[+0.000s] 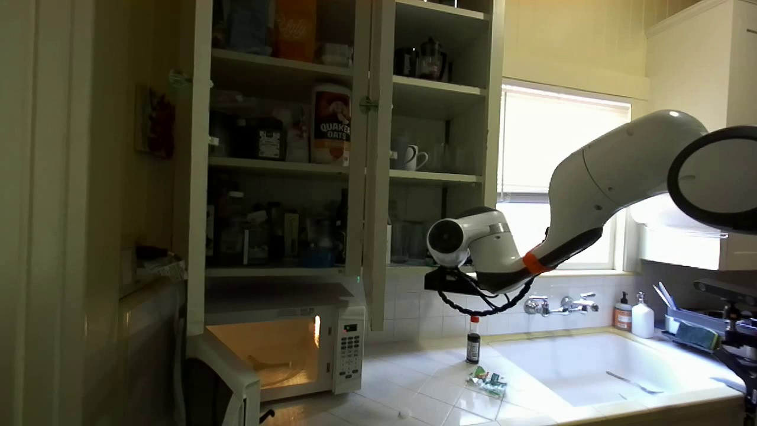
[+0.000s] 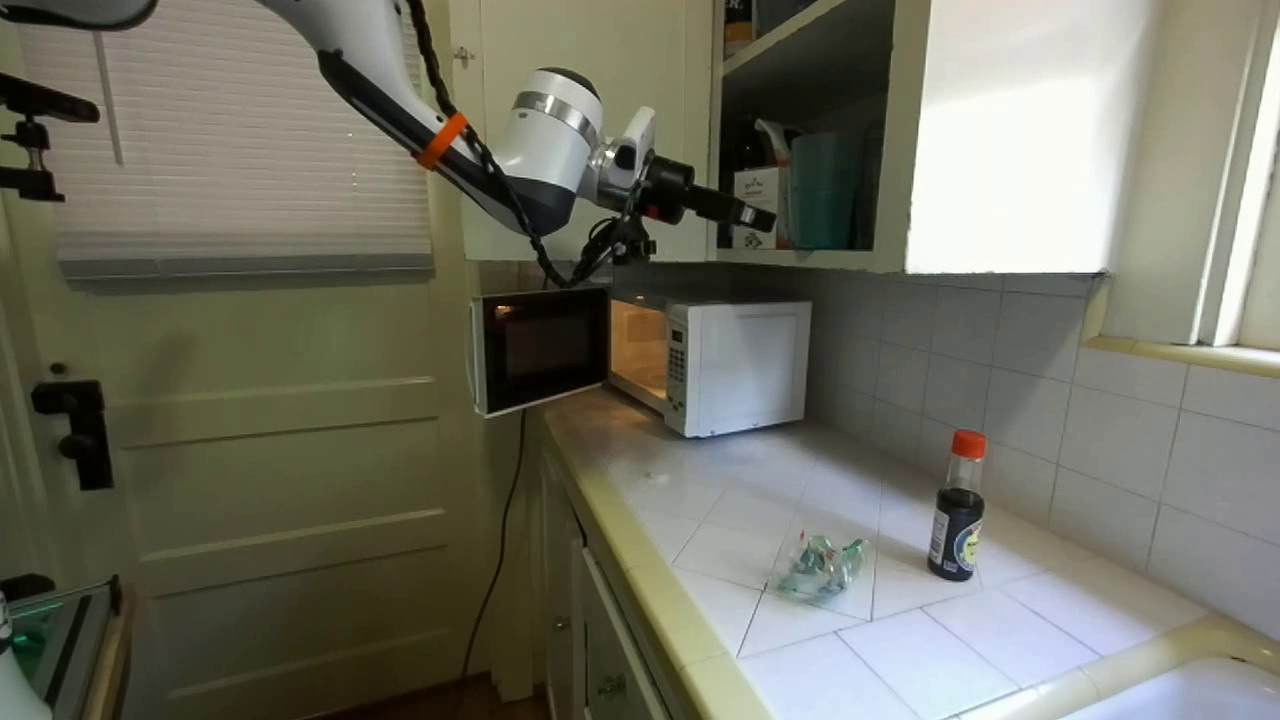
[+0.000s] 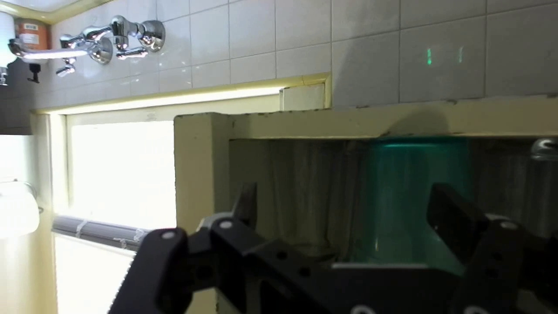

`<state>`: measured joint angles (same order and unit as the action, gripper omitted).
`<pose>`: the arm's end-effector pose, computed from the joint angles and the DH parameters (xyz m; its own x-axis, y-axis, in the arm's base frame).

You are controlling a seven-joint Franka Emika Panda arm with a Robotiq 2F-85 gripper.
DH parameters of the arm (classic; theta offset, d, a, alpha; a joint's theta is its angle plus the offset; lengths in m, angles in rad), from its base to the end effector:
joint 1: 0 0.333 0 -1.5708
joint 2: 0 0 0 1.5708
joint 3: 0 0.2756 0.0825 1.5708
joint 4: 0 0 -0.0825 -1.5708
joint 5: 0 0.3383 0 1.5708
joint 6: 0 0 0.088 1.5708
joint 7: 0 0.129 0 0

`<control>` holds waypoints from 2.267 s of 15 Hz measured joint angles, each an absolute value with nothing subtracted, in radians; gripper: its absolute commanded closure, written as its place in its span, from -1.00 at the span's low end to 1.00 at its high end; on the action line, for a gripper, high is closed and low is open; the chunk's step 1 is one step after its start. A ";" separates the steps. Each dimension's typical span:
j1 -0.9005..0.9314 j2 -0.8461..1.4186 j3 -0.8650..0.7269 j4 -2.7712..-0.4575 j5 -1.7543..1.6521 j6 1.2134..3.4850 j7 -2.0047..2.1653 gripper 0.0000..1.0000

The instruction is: Move the blue cup to the bottom shelf

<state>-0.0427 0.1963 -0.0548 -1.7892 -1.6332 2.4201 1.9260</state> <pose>0.6152 -0.0773 0.4654 0.1538 -0.2076 0.9660 -0.7555 -0.6548 -0.0205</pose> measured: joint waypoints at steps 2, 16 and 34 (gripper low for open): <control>-0.046 0.187 -0.057 -1.788 -1.633 2.398 1.936 -1.00; -0.061 0.334 -0.059 -1.559 -1.483 2.393 1.765 -1.00; -0.022 0.039 -0.056 -2.028 -1.474 2.300 1.557 -1.00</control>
